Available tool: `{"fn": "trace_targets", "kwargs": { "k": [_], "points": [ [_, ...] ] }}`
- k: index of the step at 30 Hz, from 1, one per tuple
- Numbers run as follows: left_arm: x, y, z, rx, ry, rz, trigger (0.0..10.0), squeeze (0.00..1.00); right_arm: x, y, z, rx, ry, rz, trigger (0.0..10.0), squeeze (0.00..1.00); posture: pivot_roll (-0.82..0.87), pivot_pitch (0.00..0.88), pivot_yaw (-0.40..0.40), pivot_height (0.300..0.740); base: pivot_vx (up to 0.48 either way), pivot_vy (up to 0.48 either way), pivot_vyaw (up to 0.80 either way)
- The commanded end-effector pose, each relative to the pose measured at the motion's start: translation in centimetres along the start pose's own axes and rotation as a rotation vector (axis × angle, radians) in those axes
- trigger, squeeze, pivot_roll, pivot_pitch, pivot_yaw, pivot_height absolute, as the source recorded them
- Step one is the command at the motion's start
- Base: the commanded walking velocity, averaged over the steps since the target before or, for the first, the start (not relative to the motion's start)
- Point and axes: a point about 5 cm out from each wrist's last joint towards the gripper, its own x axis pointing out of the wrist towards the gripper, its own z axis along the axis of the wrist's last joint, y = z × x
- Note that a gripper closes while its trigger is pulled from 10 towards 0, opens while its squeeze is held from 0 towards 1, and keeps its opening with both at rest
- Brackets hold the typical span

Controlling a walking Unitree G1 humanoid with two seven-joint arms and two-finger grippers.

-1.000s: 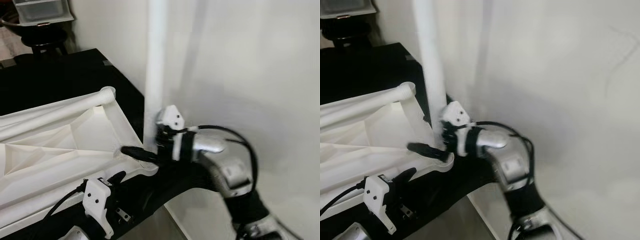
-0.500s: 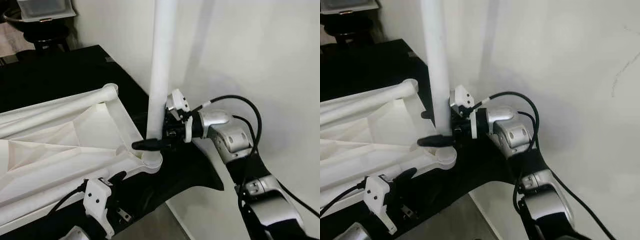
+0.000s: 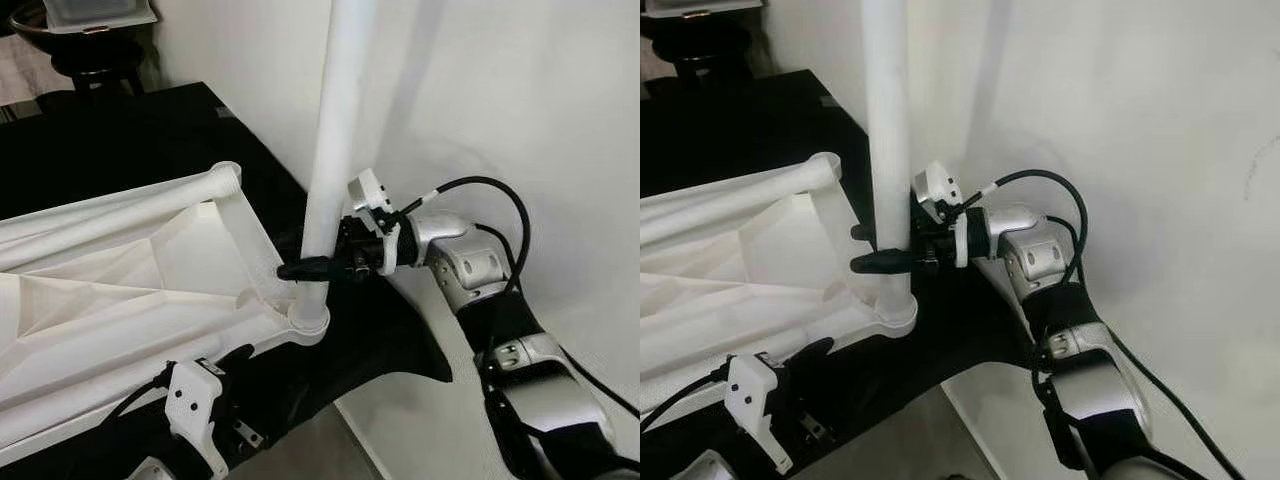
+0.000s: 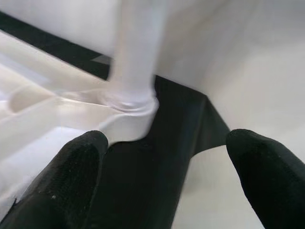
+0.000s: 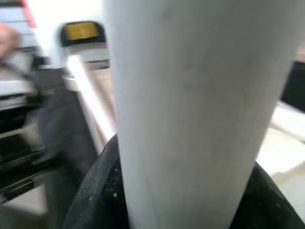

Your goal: Building children table

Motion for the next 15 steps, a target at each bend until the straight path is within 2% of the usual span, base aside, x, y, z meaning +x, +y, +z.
{"fn": "trace_targets", "kwargs": {
  "k": [1,2,3,4,5,6,7,8,9,10,11,14,15],
  "points": [
    [-0.1,-0.3,0.1,-0.009,0.004,-0.007,10.0,0.0,0.6,-0.2,-2.4,0.021,0.084,-0.262,0.0,0.0,-0.18,0.166,-0.102,0.74,0.0,0.0,0.0],
    [-0.2,-0.3,0.1,-0.008,0.004,-0.007,10.0,0.0,1.2,-0.5,-2.9,0.047,0.072,-0.543,0.0,0.0,-0.18,0.166,-0.105,0.74,0.0,0.0,0.0],
    [-0.2,-0.3,0.1,-0.008,0.004,-0.007,10.0,0.0,1.2,-0.5,-2.9,0.047,0.072,-0.543,0.0,0.0,-0.18,0.166,-0.105,0.74,0.0,0.0,0.0],
    [-0.2,-0.2,0.2,-0.007,0.003,-0.004,10.0,0.0,1.7,1.7,-4.4,0.133,0.102,-0.756,0.0,0.0,-0.2,0.175,-0.095,0.74,0.0,0.0,0.0],
    [-0.2,-0.2,0.2,-0.007,0.003,-0.004,10.0,0.0,1.7,1.7,-4.4,0.133,0.102,-0.756,0.0,0.0,-0.2,0.175,-0.095,0.74,0.0,0.0,0.0],
    [-0.2,-0.1,0.3,-0.006,0.001,-0.002,10.0,0.0,2.5,3.9,-4.7,0.198,0.07,-0.821,0.0,0.0,-0.2,0.182,-0.082,0.74,0.0,0.0,0.0],
    [-0.2,0.1,0.3,-0.005,0.001,-0.001,10.0,0.0,2.8,5.7,-4.6,0.175,0.072,-0.842,0.0,0.0,-0.22,0.184,-0.081,0.74,0.0,0.0,0.0],
    [-0.2,0.1,0.3,-0.005,0.001,-0.001,10.0,0.0,2.8,5.7,-4.6,0.175,0.072,-0.842,0.0,0.0,-0.22,0.184,-0.081,0.74,0.0,0.0,0.0],
    [-0.1,0.2,0.3,-0.005,0.001,-0.001,10.0,0.0,3.6,6.9,-4.5,0.209,0.05,-0.786,0.0,0.0,-0.23,0.169,-0.068,0.74,0.0,0.0,0.0],
    [0.0,0.3,0.2,-0.004,0.002,-0.009,10.0,0.0,4.2,7.0,-4.2,0.191,0.032,-0.71,0.0,0.0,-0.22,0.169,-0.073,0.74,0.0,0.0,0.0],
    [0.0,0.3,0.2,-0.004,0.002,-0.009,10.0,0.0,4.2,7.0,-4.2,0.191,0.032,-0.71,0.0,0.0,-0.22,0.169,-0.073,0.74,0.0,0.0,0.0],
    [0.2,0.6,0.2,-0.002,0.004,-0.016,10.0,0.0,5.3,7.1,-3.1,0.182,-0.014,-0.57,0.0,0.0,-0.23,0.159,-0.071,0.74,0.0,0.0,0.0],
    [0.1,0.6,0.1,-0.001,0.004,-0.01,10.0,0.0,5.5,7.1,-2.6,0.179,-0.026,-0.555,8.4,0.0,-0.23,0.159,-0.071,0.74,0.0,0.0,0.0]
  ]
}}
